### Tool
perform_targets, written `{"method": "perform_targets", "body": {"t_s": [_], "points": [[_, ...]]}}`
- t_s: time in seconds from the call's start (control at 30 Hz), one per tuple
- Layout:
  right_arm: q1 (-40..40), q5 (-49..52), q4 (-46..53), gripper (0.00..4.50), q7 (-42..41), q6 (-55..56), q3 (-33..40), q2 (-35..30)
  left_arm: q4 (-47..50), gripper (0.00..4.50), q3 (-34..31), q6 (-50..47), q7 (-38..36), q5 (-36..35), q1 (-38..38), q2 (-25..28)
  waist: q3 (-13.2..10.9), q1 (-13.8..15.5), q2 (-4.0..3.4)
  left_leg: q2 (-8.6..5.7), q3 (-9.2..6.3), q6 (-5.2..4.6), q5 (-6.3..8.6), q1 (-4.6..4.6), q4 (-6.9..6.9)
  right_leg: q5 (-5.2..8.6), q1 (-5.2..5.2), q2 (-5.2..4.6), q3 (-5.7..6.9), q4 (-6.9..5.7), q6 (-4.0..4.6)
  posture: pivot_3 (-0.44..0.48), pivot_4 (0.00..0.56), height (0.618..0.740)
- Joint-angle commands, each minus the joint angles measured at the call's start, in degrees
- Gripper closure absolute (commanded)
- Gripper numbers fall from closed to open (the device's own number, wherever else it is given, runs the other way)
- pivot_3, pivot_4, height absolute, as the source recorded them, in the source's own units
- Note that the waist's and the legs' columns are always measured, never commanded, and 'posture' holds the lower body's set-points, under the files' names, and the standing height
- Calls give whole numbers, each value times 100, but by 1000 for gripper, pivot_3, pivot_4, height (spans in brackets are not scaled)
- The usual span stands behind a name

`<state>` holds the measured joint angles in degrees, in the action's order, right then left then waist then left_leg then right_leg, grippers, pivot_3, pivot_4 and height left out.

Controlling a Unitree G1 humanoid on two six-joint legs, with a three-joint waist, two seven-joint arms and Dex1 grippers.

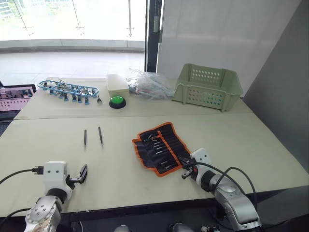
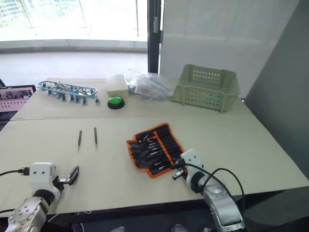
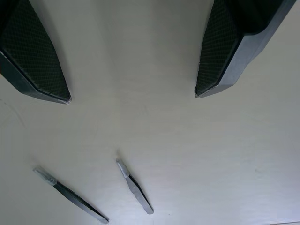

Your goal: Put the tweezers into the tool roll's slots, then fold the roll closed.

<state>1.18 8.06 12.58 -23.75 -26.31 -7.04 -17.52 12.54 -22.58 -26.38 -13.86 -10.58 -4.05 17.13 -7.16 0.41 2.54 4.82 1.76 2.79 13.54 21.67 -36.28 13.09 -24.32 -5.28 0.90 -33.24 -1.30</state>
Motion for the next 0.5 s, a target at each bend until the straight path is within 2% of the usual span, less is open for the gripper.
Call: {"method": "perform_targets", "body": {"t_s": [0.03,0.2,0.4,0.5], "points": [[-224,-141,-628,4500,78,-512,-138,-26,-758,21,353,-7,198,247,541,80,2,19,-6,1,0,0,0,-2,0,0,-1,2,2,0,0,0,150,721],[-195,-141,-647,4500,142,-493,-153,9,-1787,21,565,130,321,368,1344,106,11,40,-25,-1,0,0,0,-24,1,-2,20,0,4,-1,-3,0,150,721],[-199,-135,-625,4500,190,-487,-166,33,-2512,21,798,302,301,461,1750,120,26,49,-52,-3,0,-1,0,-29,2,-4,25,-1,4,-4,-7,0,150,721],[-208,-130,-605,4500,208,-486,-163,33,-2632,723,855,362,303,459,1810,75,34,53,-65,-4,0,-1,0,-30,2,-4,26,-2,4,-4,-8,0,150,721]]}}
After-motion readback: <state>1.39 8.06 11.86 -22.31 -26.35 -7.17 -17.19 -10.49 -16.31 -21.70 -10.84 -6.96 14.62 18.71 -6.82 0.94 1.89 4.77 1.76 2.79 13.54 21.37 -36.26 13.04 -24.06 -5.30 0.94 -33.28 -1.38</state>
